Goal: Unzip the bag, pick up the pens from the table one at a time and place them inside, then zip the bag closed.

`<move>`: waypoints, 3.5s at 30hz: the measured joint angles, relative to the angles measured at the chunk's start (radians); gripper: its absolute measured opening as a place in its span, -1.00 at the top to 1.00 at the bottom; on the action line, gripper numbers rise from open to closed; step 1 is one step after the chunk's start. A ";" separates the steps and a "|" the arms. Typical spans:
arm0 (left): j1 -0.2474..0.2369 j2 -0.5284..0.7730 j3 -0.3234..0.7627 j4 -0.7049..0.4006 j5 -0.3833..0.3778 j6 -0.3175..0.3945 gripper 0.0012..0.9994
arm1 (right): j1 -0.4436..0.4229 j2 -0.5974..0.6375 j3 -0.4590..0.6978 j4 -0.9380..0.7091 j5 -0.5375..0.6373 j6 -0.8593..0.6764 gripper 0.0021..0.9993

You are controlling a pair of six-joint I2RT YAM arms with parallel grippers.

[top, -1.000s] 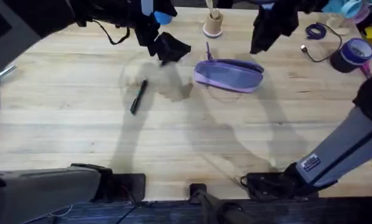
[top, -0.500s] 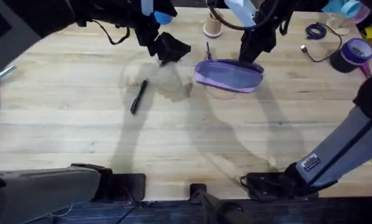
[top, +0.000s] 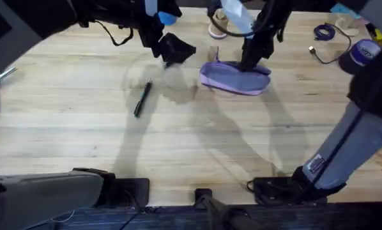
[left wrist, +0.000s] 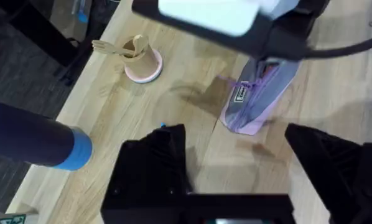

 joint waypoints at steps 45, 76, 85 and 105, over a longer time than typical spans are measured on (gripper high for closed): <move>0.000 0.000 0.000 0.000 0.000 0.000 -0.99 | 0.003 0.038 -0.009 0.027 -0.003 0.033 -0.99; 0.000 0.000 0.000 -0.441 -0.559 -0.389 -0.99 | -0.112 -0.479 -0.011 -0.041 0.069 0.447 -0.99; 0.000 0.000 0.000 -0.506 -0.599 -0.469 -0.99 | -0.160 -0.514 -0.011 -0.043 0.069 0.473 -0.99; 0.000 0.005 -0.002 -0.500 -0.659 -0.481 -0.99 | -0.160 -0.514 -0.011 -0.052 -0.016 0.477 -0.99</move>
